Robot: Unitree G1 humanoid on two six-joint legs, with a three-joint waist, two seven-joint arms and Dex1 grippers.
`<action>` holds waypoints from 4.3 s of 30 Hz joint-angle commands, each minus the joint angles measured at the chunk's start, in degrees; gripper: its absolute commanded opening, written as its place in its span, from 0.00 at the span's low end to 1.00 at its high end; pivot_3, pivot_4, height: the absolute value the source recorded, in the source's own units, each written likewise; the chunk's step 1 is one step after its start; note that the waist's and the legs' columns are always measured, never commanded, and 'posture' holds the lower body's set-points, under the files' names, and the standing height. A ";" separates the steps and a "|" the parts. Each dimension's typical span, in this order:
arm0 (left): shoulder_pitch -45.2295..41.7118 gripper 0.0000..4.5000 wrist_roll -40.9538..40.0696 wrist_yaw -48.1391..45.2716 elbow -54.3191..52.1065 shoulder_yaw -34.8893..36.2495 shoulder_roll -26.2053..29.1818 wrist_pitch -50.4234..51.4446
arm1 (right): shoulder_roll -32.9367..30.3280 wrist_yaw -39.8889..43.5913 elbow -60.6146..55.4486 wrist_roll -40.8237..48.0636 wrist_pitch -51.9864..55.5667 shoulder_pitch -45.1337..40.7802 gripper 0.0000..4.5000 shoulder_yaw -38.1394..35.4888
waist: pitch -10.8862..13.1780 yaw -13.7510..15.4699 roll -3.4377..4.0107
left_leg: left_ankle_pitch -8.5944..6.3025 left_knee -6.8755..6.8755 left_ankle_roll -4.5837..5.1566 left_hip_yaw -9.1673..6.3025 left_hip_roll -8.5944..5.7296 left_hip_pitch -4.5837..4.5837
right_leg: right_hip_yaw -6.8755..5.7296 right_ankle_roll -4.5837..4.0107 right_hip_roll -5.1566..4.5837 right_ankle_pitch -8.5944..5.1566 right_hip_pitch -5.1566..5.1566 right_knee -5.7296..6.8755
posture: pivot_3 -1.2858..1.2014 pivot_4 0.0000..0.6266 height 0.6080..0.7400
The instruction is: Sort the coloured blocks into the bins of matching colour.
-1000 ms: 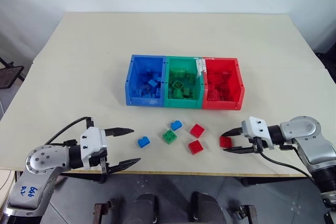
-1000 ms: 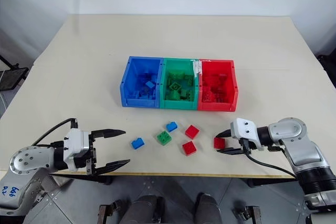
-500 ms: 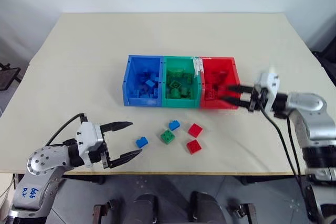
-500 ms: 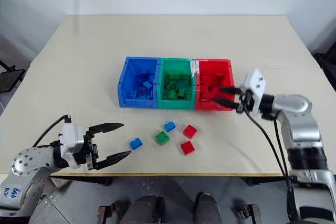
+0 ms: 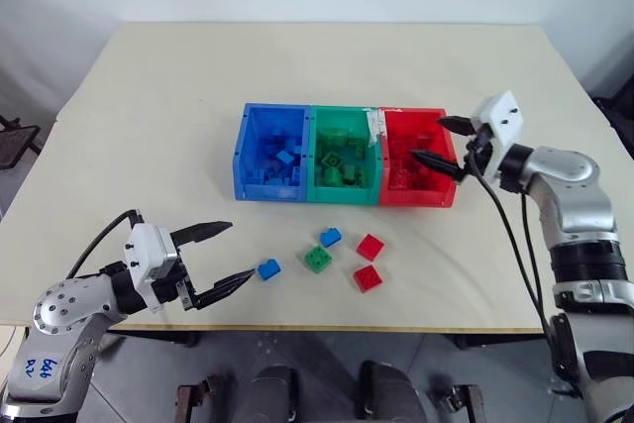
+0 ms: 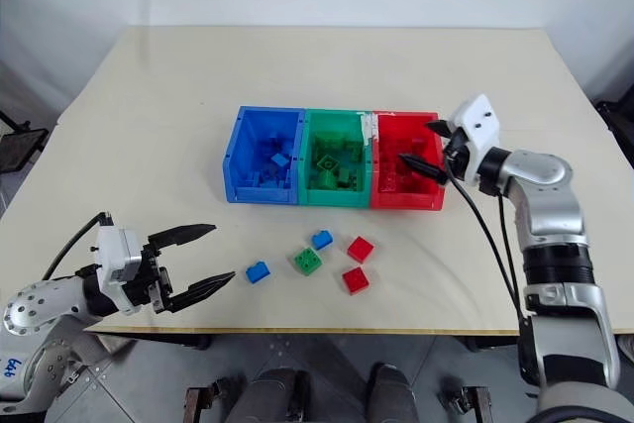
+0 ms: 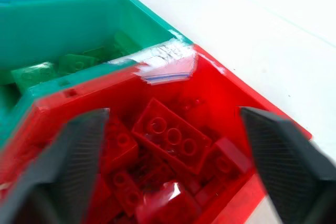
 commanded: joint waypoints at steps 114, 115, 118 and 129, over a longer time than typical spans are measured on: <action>8.69 1.00 2.89 -10.87 4.04 2.65 3.57 -9.97 | -0.98 33.23 -12.16 -4.44 -10.85 7.00 0.65 26.42 | 0.04 -1.27 0.07 | -1.00 0.92 -0.14 0.64 0.92 0.11 | -0.06 -0.22 0.57 -0.04 -0.04 0.02 | 0.52 0.24 1.00; 8.89 1.00 3.00 -10.77 3.95 2.56 3.54 -10.07 | -0.83 33.24 -12.28 -3.90 -11.23 7.26 0.57 26.09 | 0.04 -1.28 0.07 | -1.00 0.91 -0.14 0.64 0.92 0.12 | -0.06 -0.22 0.58 -0.04 -0.04 0.01 | 0.52 0.24 1.00; 8.90 1.00 3.21 -10.19 3.68 2.13 3.29 -10.13 | -0.91 33.28 -12.85 -1.77 -11.46 8.38 0.35 24.56 | 0.04 -1.30 0.07 | -1.01 0.91 -0.14 0.65 0.93 0.12 | -0.08 -0.23 0.58 -0.04 -0.04 0.02 | 0.52 0.24 1.00; 1.56 1.00 -2.84 -3.62 -1.14 -1.43 0.20 -1.40 | -2.55 14.27 -9.93 5.82 2.97 6.87 0.32 5.25 | 0.04 -1.16 0.08 | -1.02 0.92 -0.12 0.66 0.92 0.13 | -0.06 -0.22 0.56 -0.04 -0.01 0.05 | 0.52 0.24 1.00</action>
